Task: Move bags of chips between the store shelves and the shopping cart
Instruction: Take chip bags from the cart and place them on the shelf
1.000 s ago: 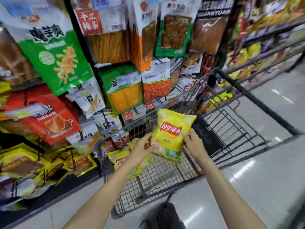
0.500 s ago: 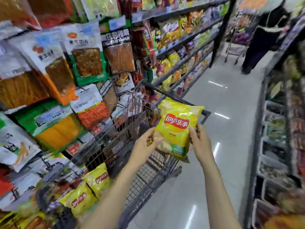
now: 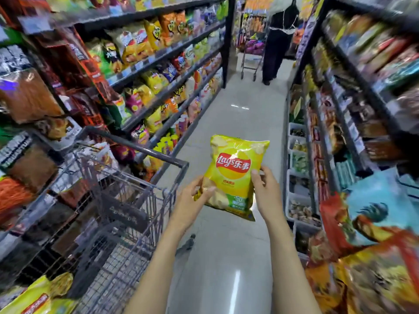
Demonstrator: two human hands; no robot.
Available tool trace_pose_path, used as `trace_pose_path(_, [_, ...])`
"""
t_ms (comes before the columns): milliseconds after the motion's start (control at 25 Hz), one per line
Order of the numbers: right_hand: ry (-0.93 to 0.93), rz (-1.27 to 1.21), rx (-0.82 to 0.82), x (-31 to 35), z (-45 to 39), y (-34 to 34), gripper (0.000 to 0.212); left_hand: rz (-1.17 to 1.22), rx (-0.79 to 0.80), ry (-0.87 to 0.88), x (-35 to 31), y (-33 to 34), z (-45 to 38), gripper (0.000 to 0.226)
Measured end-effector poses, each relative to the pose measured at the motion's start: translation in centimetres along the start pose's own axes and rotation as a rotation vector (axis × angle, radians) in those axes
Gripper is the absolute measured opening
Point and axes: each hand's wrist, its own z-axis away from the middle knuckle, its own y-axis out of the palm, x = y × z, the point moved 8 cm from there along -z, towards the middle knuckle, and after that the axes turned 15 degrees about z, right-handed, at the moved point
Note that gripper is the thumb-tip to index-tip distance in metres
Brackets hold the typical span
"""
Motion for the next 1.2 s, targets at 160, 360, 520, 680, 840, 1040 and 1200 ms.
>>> trace_pose_path(160, [0.037,0.037,-0.042,-3.1,-4.8,-3.2,0.018,-0.032,0.033,-0.034,0.6,5.1,-5.1,0.024])
trace_pose_path(360, [0.087,0.066,-0.076,-4.2,-14.5,-4.9,0.008,-0.057,0.093,-0.040,0.3,9.4,-15.5,0.024])
trace_pose_path(520, [0.090,0.032,-0.093,-4.1,-24.9,-4.4,0.019,-0.059,0.124,-0.036,-0.4,11.0,-26.0,0.021])
trace_pose_path(680, [0.086,0.015,-0.095,-2.2,-36.8,-2.2,0.024,-0.035,0.117,-0.022,-2.1,11.0,-37.4,0.019])
trace_pose_path(840, [0.066,0.017,-0.071,-0.8,-44.7,1.9,0.024,-0.051,0.037,-0.034,-1.5,8.5,-44.7,0.021])
trace_pose_path(1040, [0.007,-0.021,0.094,2.9,-55.6,11.1,0.025,-0.065,-0.130,-0.059,-1.0,2.1,-54.1,0.033])
trace_pose_path(1200, [-0.085,-0.035,0.253,6.8,-64.5,19.1,0.033,-0.086,-0.317,-0.026,-0.2,-3.6,-61.3,0.041])
